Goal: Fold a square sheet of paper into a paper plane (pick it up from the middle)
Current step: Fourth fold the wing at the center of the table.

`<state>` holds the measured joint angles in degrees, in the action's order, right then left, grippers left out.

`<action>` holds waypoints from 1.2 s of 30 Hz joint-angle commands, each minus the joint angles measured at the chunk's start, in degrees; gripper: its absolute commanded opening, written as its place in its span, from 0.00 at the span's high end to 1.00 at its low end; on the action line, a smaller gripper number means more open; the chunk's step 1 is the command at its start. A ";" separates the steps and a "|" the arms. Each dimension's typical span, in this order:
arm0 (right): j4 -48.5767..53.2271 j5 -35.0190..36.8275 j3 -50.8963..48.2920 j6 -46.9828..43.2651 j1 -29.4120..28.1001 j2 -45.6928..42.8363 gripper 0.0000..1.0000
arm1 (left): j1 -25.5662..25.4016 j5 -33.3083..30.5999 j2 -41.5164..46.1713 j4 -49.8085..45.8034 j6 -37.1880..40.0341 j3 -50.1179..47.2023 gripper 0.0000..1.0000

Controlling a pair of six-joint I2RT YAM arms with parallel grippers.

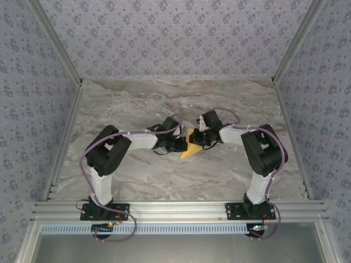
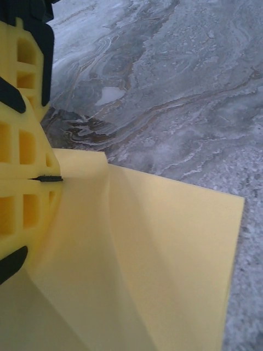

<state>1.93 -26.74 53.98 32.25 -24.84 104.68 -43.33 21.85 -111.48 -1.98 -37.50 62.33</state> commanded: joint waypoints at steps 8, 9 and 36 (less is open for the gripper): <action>-1.39 0.37 1.36 -1.28 9.02 5.27 1.00 | -0.26 -0.93 -4.44 -12.39 1.82 -3.04 1.00; -1.90 0.55 1.32 -1.07 10.30 5.52 1.00 | -0.21 -0.80 -4.45 -12.44 1.81 -3.26 1.00; -5.35 -2.09 -3.50 8.12 0.29 -2.15 1.00 | -0.11 0.03 -3.83 -8.95 2.35 -1.54 1.00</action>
<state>-0.89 -27.00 51.46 36.67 -24.01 100.49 -43.07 22.76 -111.87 -3.01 -36.01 63.11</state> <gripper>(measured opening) 0.044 0.062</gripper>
